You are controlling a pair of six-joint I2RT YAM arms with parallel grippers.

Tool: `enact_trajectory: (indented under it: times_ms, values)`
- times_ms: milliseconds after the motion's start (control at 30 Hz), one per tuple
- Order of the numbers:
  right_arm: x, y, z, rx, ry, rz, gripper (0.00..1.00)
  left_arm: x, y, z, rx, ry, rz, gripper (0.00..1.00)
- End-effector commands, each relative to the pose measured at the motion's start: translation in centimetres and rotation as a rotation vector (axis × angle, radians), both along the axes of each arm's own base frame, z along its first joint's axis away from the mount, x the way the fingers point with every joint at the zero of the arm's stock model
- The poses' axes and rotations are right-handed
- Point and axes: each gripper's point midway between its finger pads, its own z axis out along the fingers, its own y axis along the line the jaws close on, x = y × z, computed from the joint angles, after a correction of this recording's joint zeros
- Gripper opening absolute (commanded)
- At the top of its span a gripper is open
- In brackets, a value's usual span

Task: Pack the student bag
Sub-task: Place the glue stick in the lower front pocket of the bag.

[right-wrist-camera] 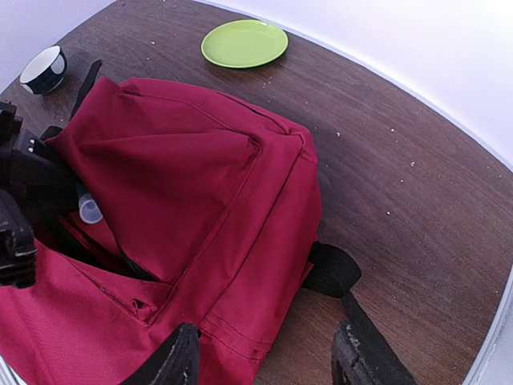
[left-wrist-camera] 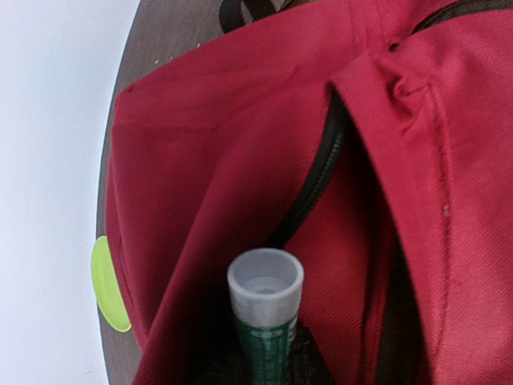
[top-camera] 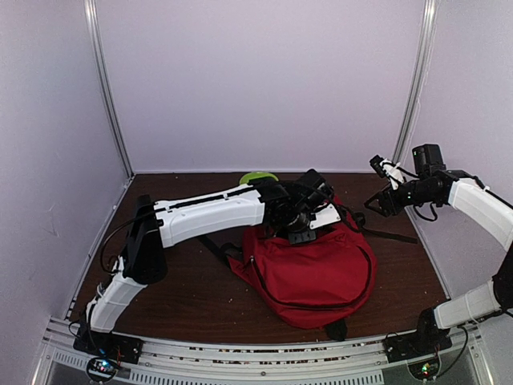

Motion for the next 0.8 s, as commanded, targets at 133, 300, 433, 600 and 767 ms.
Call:
enact_trajectory:
  times_ms: [133,300,433,600,767]
  values:
    - [-0.2,0.3,-0.2,0.016,0.011,0.018,0.57,3.3,3.7,-2.0,0.181,-0.127,0.114,0.01]
    - [-0.2,0.3,-0.2,0.018,0.013,0.019,0.57,1.6,3.3,-1.2,0.182,-0.129,0.003,0.01]
    - [-0.2,0.3,-0.2,0.019,0.014,0.021,0.57,1.6,3.8,-0.4,0.246,-0.199,-0.030,0.03]
    - [-0.2,0.4,-0.3,0.022,0.020,0.024,0.57,2.8,5.7,-0.7,0.370,-0.268,0.024,0.13]
    - [-0.2,0.5,-0.4,0.026,0.027,0.028,0.57,4.6,6.1,1.3,0.340,-0.352,0.159,0.42]
